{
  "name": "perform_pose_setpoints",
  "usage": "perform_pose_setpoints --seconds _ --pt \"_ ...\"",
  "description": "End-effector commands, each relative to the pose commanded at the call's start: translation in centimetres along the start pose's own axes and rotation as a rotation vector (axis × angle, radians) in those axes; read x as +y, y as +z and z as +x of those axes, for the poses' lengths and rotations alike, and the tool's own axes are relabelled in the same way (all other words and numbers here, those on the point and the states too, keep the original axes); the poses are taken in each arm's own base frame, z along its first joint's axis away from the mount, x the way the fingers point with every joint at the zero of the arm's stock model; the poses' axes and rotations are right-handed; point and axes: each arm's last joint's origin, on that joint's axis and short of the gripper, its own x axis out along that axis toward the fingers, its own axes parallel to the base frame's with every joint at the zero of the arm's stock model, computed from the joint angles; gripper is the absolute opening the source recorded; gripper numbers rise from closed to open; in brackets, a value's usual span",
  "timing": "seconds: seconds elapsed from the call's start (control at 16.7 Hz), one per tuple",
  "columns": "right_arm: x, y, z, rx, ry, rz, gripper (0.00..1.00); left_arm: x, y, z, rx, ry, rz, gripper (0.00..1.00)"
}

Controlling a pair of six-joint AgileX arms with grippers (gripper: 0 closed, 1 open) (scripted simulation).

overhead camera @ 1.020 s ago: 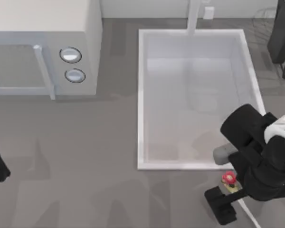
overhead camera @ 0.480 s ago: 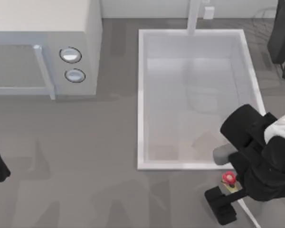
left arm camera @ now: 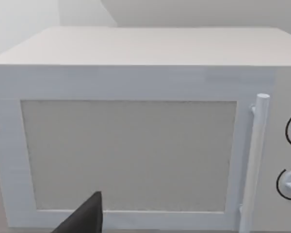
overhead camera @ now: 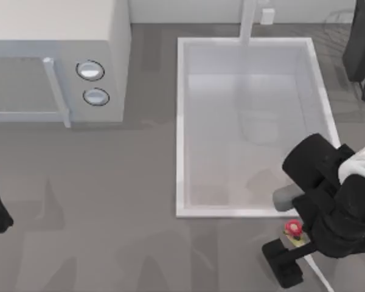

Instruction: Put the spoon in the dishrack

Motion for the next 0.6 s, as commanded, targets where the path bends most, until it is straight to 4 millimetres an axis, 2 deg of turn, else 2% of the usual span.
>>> perform_pose_setpoints --seconds 0.24,0.3,0.48,0.6 --pt "0.0 0.0 0.0 0.0 0.0 0.0 0.0 0.0 0.0 0.0 0.0 0.0 0.0 1.0" --pt "0.0 0.1 -2.2 -0.037 -0.003 0.003 0.0 0.0 0.0 0.0 0.0 0.0 0.0 1.0" --pt "0.3 0.6 -2.9 -0.037 -0.004 -0.005 0.0 0.0 0.0 0.0 0.0 0.0 0.0 1.0" --pt "0.6 1.4 -4.6 -0.038 -0.003 -0.012 0.0 0.0 0.0 0.0 0.0 0.0 0.0 1.0"
